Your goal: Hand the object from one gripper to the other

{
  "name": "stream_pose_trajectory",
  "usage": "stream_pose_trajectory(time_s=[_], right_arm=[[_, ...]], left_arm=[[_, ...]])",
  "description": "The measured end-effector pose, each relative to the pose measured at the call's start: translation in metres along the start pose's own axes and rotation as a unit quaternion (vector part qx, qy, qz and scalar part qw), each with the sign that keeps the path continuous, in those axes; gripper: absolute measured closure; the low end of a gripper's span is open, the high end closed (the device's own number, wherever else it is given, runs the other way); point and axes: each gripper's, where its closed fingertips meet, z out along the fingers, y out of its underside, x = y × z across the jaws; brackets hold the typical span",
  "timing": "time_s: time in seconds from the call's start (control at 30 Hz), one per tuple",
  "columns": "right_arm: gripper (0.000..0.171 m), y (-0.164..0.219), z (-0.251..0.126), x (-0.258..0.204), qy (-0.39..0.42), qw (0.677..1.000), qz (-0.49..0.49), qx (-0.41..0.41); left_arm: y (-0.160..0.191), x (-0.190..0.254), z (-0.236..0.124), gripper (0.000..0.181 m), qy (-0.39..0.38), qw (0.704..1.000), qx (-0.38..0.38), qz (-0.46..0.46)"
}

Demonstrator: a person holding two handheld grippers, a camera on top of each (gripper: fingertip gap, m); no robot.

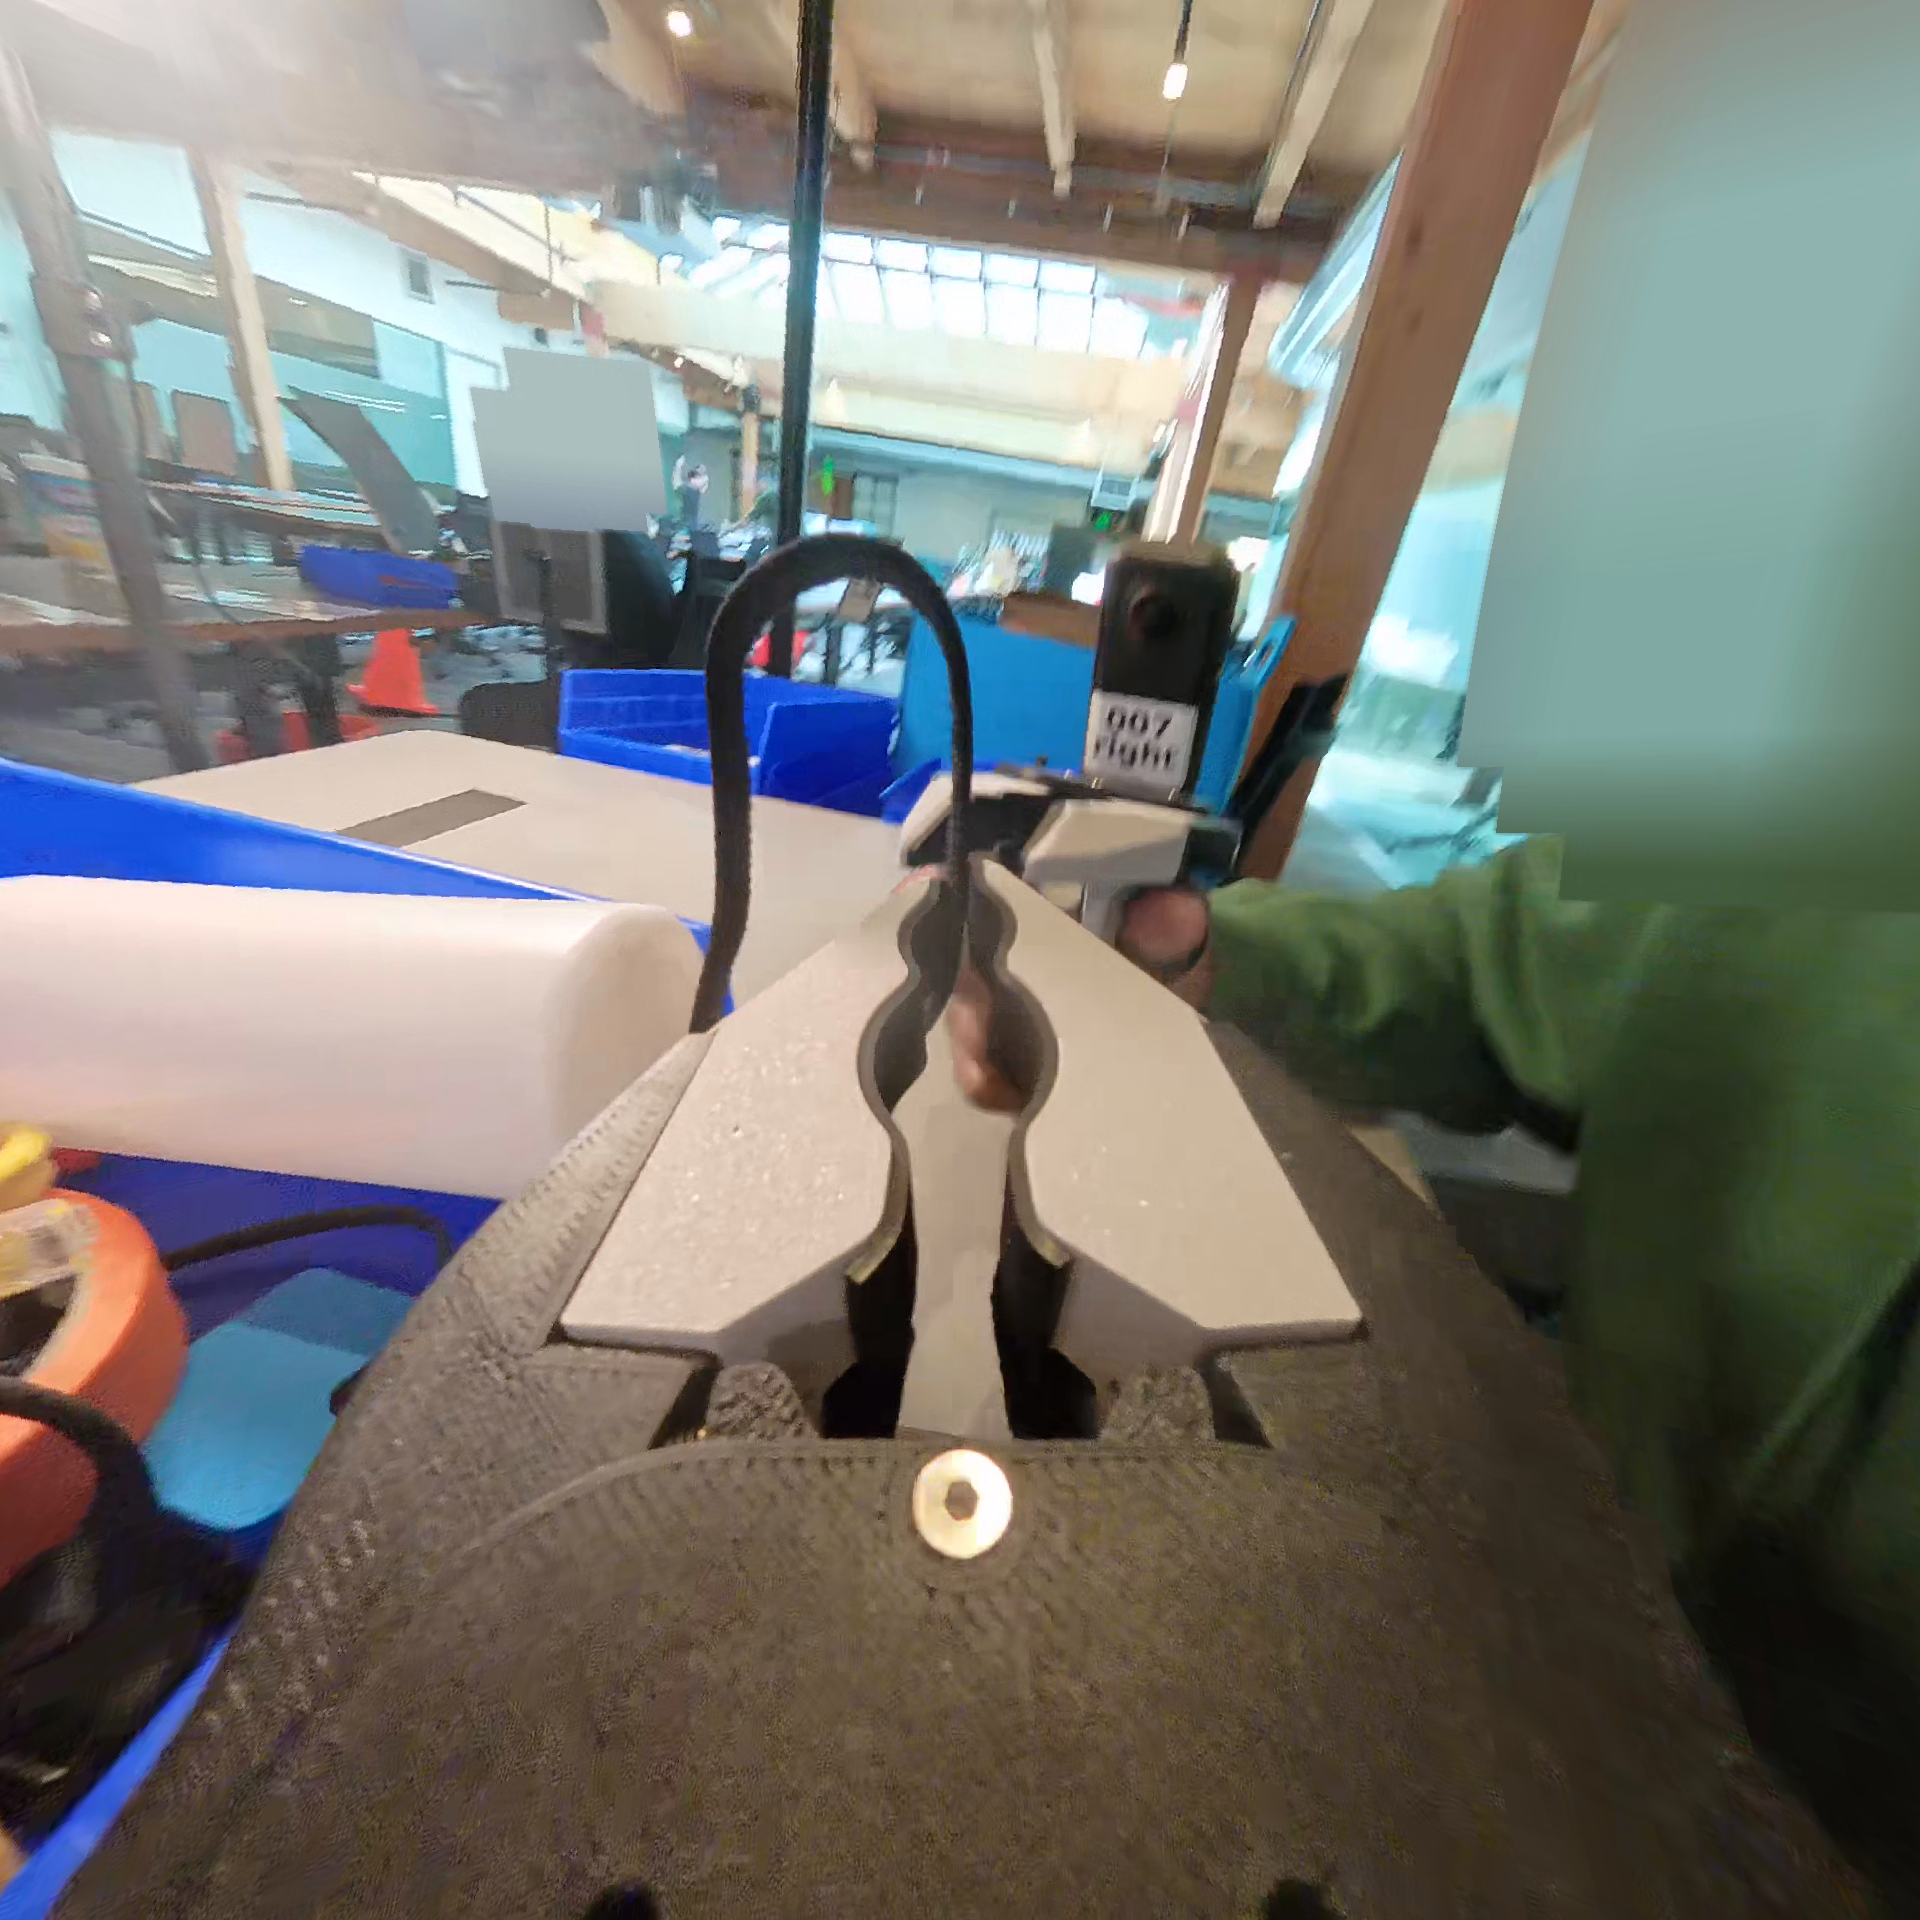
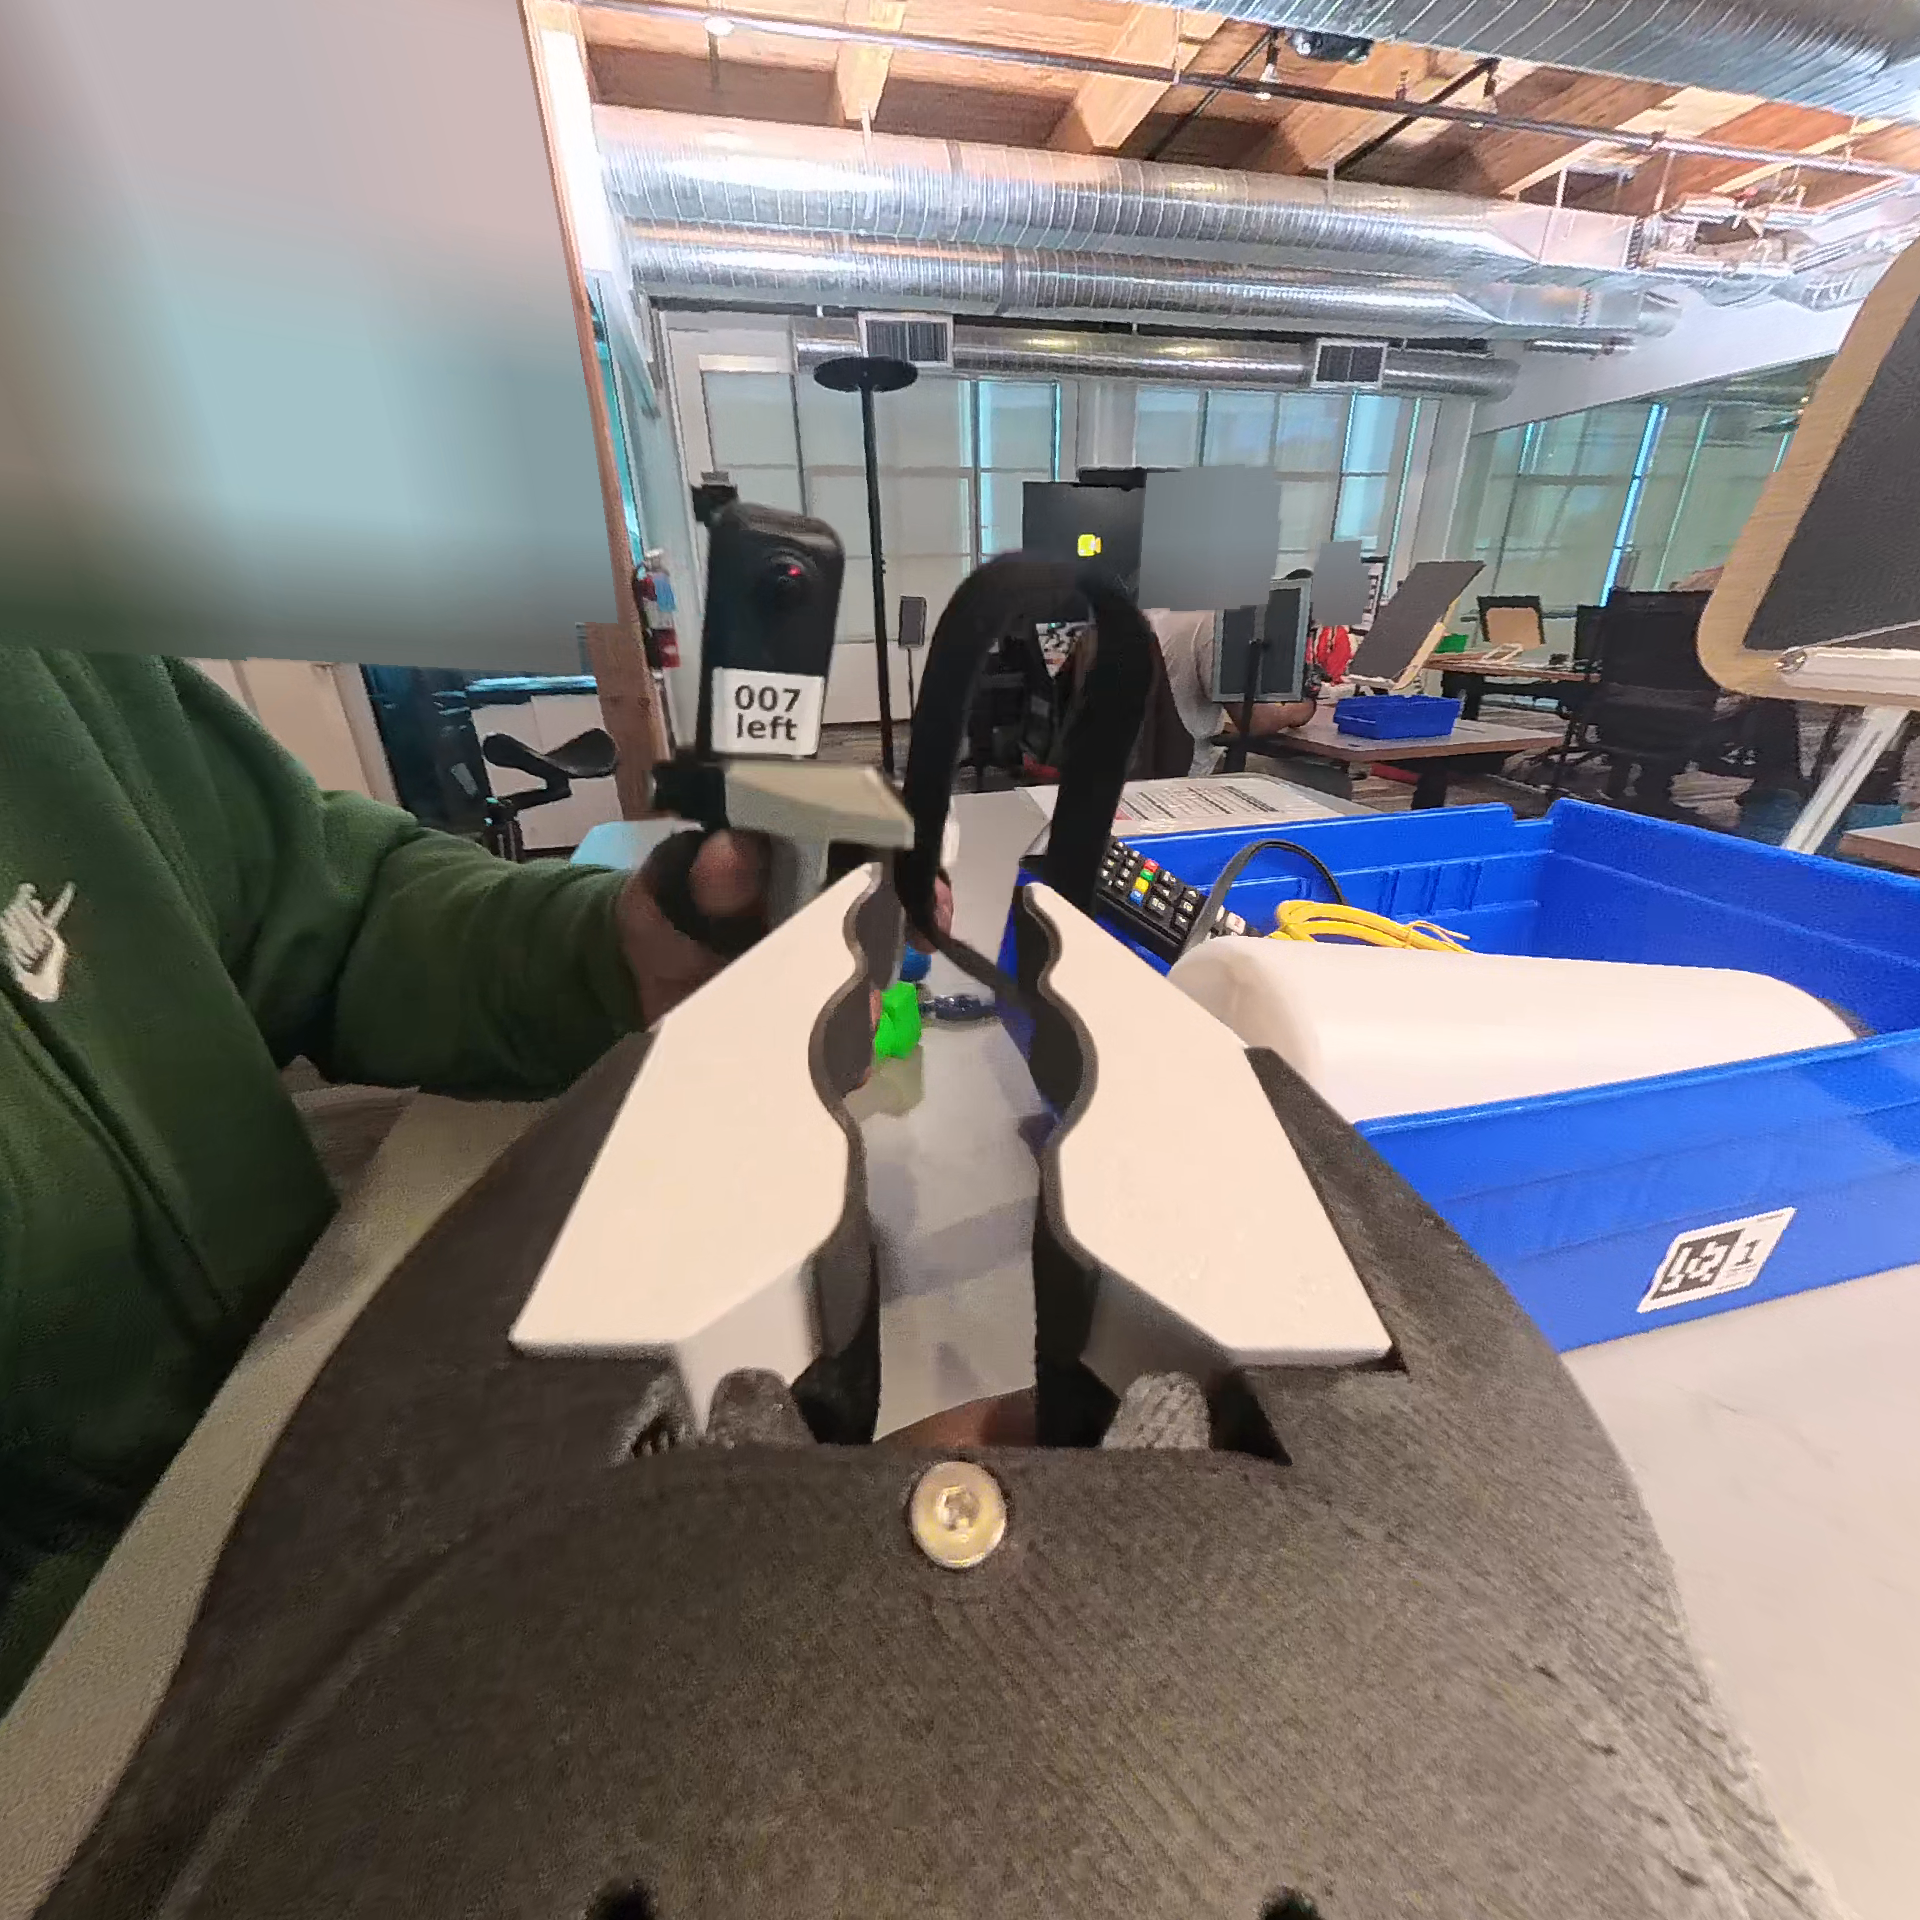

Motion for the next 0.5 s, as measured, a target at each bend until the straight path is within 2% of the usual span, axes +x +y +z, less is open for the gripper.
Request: stream_pose_trajectory(time_s=[0.13,0.3,0.5], right_arm=[[0.143,0.012,0.005,-0.009,-0.008,0.999,-0.040,-0.027],[0.139,0.030,0.013,-0.018,-0.002,0.994,-0.092,-0.063],[0.137,0.022,0.012,-0.009,0.036,0.991,-0.124,-0.046]], left_arm=[[-0.010,0.003,-0.003,0.177,0.038,0.995,0.041,-0.077],[-0.007,0.009,0.000,0.177,0.066,0.989,0.052,-0.122],[-0.005,0.010,0.001,0.177,0.080,0.984,0.053,-0.148]])
